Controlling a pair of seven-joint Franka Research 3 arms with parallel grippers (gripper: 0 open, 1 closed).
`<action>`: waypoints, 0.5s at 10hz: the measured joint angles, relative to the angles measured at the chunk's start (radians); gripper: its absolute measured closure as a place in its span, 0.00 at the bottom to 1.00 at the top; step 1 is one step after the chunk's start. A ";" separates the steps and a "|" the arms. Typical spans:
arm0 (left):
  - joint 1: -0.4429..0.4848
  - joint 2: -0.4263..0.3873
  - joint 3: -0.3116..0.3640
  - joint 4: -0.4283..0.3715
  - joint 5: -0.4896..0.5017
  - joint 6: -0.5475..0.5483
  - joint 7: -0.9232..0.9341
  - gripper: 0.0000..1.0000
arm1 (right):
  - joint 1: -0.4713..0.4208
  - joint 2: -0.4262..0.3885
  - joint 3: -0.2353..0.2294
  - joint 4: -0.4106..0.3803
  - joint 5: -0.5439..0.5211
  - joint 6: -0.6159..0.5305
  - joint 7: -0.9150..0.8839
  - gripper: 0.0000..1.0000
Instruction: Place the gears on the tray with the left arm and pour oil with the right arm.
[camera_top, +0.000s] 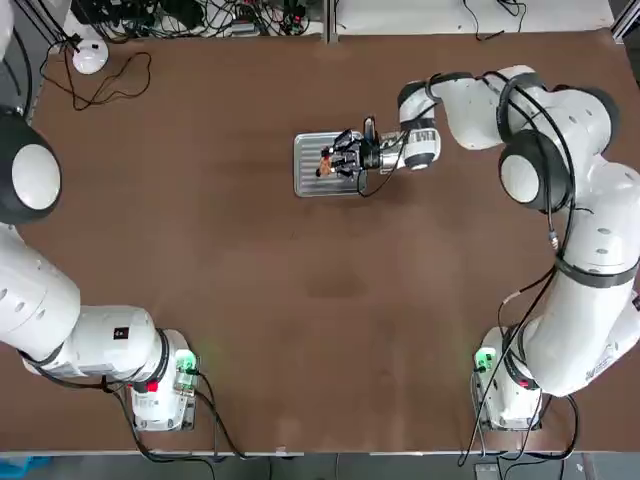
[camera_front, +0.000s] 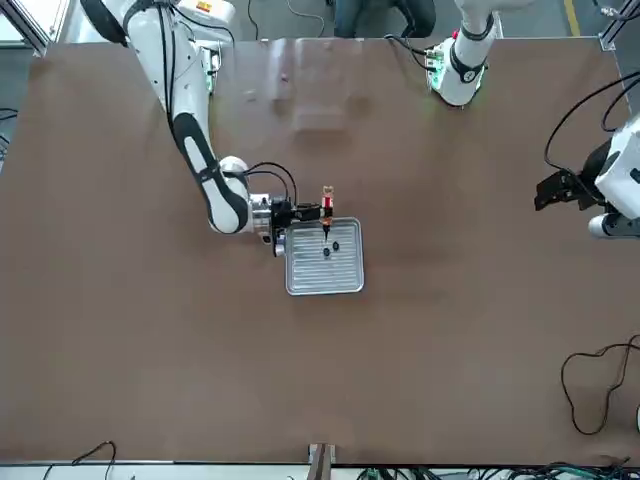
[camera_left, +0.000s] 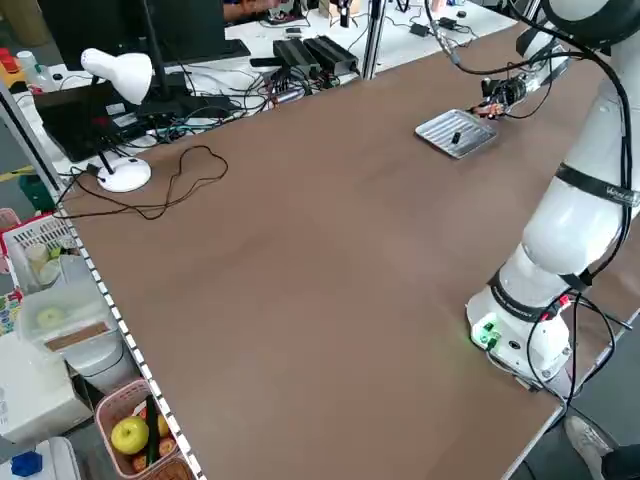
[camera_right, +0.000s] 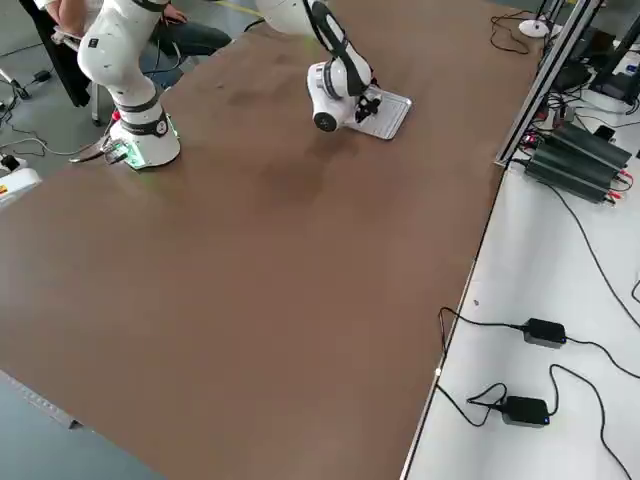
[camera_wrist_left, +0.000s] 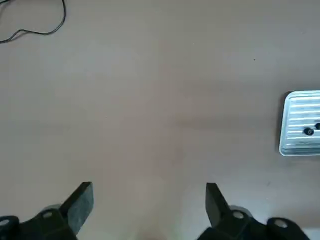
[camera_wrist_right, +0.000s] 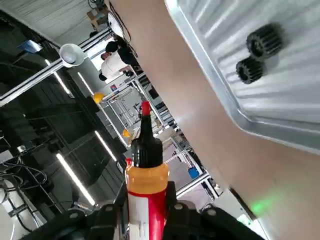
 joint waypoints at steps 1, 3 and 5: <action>-0.001 0.000 -0.003 0.000 0.000 0.000 0.000 0.01 | 0.001 -0.027 -0.008 0.000 -0.022 0.001 -0.013 0.69; -0.002 0.000 -0.005 0.000 0.000 0.001 0.000 0.01 | -0.004 -0.143 -0.035 -0.004 -0.148 0.050 -0.013 0.69; -0.002 0.000 -0.005 0.000 0.000 0.002 0.000 0.01 | -0.037 -0.282 -0.044 -0.029 -0.288 0.087 -0.019 0.69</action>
